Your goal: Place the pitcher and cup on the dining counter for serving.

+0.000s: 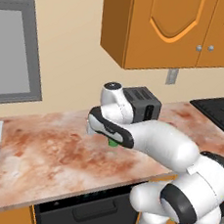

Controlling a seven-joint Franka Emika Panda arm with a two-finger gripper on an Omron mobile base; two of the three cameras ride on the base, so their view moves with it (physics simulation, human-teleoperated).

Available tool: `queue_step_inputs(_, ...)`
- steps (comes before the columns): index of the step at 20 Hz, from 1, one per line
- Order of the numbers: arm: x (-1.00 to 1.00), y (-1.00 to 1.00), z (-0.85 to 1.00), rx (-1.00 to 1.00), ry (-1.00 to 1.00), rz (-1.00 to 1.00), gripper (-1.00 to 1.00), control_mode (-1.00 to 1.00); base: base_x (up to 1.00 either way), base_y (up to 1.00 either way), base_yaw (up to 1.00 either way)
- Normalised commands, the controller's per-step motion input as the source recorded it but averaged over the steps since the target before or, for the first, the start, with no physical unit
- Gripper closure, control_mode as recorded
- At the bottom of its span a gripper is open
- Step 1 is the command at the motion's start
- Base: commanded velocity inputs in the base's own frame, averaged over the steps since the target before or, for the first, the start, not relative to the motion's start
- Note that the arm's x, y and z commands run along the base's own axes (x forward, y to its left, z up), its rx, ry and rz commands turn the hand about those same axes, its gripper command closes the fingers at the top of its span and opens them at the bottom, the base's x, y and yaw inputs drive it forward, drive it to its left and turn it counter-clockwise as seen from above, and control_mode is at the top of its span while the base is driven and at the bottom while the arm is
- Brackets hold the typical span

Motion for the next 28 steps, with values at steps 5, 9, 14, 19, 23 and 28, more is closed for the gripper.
queue_step_inputs(5,-0.46,-0.16,0.81,0.0,-0.14,0.0,1.0,-1.0,0.0,0.0,0.0)
queue_step_inputs(9,-0.6,-0.17,0.77,0.0,-0.17,0.0,1.0,-1.0,0.0,0.0,0.0)
queue_step_inputs(14,-0.65,-0.15,0.76,0.0,-0.18,0.01,1.0,-1.0,0.0,0.0,0.0)
queue_step_inputs(19,-0.16,-0.04,0.12,0.01,-0.02,0.04,1.0,1.0,-0.79,-0.19,0.41)
queue_step_inputs(23,0.0,0.0,0.0,0.0,0.0,0.0,1.0,1.0,-0.96,-0.27,0.81)
queue_step_inputs(28,0.0,0.0,0.0,0.0,0.0,0.0,1.0,1.0,-0.71,-0.2,0.92)
